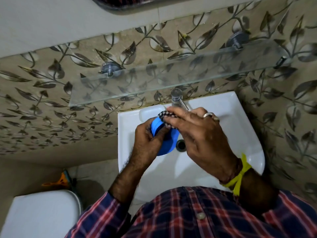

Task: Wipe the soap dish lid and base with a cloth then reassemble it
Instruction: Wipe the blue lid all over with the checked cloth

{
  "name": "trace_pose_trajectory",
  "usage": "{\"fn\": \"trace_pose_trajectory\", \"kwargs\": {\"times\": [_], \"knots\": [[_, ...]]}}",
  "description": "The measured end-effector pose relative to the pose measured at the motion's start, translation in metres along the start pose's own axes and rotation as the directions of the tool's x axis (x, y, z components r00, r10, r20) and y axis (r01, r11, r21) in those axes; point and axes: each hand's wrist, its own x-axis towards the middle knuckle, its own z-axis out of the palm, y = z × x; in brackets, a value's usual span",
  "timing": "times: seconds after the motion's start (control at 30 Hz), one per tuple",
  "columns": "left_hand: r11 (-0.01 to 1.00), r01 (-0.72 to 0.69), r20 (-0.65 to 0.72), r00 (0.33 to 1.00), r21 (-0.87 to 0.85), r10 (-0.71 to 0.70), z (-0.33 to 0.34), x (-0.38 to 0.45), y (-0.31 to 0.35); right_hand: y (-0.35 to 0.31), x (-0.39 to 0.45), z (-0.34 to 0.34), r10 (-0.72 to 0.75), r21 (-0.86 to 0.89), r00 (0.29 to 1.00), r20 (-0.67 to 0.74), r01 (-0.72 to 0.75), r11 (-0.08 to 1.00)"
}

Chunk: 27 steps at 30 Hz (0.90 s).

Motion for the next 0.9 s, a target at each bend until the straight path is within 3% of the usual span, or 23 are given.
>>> {"fn": "trace_pose_trajectory", "kwargs": {"times": [0.17, 0.3, 0.43, 0.57, 0.73, 0.83, 0.9], "knots": [[1.000, 0.012, 0.022, 1.000, 0.000, -0.012, 0.003, -0.009, 0.004, 0.004, 0.006, 0.000, 0.071, 0.088, 0.997, -0.021, -0.069, 0.994], [0.996, 0.011, -0.052, 0.999, -0.092, -0.016, -0.008, -0.005, 0.000, 0.000, -0.003, 0.003, -0.029, 0.087, 0.997, -0.069, 0.035, 0.996], [0.992, 0.036, -0.051, 0.998, -0.121, -0.043, -0.003, -0.009, 0.004, 0.005, 0.010, 0.003, 0.070, 0.229, 0.996, -0.056, -0.055, 0.972], [0.973, 0.014, -0.139, 0.989, -0.232, -0.047, -0.011, -0.001, 0.003, 0.005, 0.006, 0.007, 0.010, 0.240, 0.995, -0.100, 0.014, 0.971], [0.952, -0.010, -0.091, 0.996, -0.307, -0.019, 0.000, -0.005, 0.002, 0.010, 0.014, 0.012, 0.171, 0.439, 0.972, -0.162, -0.085, 0.895], [0.928, -0.034, -0.115, 0.993, -0.371, -0.009, -0.001, -0.002, 0.004, 0.008, 0.010, 0.013, 0.132, 0.443, 0.972, -0.194, -0.034, 0.896], [0.897, -0.050, -0.129, 0.992, -0.440, -0.008, 0.000, -0.001, 0.007, 0.009, 0.007, 0.015, 0.183, 0.444, 0.961, -0.209, -0.074, 0.893]]}}
